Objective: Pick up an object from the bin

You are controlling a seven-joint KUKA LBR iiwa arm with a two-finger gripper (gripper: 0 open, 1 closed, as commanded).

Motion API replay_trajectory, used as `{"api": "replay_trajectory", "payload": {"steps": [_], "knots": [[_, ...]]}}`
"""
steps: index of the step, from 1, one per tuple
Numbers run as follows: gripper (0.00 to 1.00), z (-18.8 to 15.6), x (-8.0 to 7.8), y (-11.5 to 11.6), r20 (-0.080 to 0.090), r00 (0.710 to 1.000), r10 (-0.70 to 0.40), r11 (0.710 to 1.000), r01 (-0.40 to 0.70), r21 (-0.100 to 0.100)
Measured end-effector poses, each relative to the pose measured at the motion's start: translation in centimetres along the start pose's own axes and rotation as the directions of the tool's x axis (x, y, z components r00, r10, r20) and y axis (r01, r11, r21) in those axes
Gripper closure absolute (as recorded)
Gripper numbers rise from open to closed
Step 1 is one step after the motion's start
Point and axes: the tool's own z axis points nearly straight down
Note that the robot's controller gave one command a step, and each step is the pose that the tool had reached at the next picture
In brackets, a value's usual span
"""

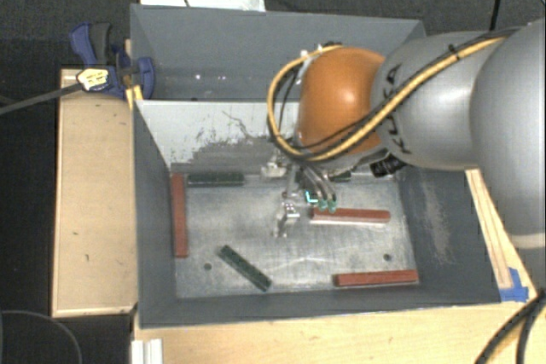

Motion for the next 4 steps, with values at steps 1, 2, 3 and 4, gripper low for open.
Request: {"api": "replay_trajectory", "payload": {"steps": [1,2,3,4], "knots": [[0.00,-0.3,-0.2,0.0,0.007,1.000,0.002,1.000,-0.002,-0.001],[0.00,1.5,1.7,1.3,0.013,0.991,-0.136,0.991,0.136,0.003],[0.00,2.7,4.9,2.7,0.002,0.950,-0.313,0.950,0.313,0.001],[0.00,4.0,6.9,2.7,0.008,0.995,-0.095,0.996,0.095,0.000]]}}
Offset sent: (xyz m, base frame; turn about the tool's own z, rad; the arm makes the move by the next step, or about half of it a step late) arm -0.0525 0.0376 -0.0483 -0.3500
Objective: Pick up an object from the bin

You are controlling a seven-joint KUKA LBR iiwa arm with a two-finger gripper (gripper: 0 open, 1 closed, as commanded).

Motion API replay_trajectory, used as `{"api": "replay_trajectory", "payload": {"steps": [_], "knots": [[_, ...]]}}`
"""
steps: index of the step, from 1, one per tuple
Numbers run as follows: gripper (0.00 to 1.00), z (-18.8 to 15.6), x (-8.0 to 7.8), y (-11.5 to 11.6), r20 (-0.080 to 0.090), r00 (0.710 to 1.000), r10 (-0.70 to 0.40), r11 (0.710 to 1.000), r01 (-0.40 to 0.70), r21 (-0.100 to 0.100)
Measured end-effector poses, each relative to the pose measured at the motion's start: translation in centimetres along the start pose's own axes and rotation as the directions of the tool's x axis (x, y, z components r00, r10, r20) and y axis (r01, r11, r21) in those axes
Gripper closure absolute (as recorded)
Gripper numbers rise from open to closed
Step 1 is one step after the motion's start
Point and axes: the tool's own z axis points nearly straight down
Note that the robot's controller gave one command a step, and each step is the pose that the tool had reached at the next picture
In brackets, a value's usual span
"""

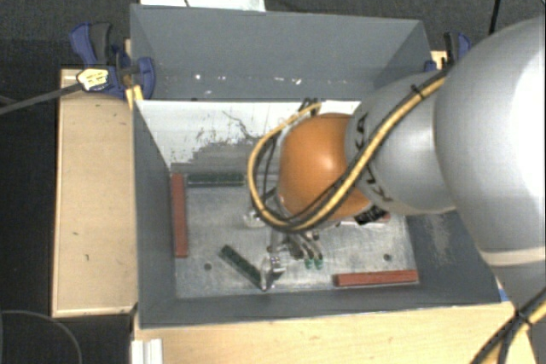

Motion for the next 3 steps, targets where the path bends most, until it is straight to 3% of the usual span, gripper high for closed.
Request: {"api": "replay_trajectory", "payload": {"steps": [1,2,3], "knots": [[1.00,1.6,1.4,4.3,-0.001,0.968,-0.253,0.968,0.253,0.000],[1.00,1.6,1.4,4.2,-0.001,0.968,-0.252,0.968,0.252,0.000],[1.00,-17.5,-1.8,4.6,0.009,0.974,-0.227,0.974,0.227,0.000]]}}
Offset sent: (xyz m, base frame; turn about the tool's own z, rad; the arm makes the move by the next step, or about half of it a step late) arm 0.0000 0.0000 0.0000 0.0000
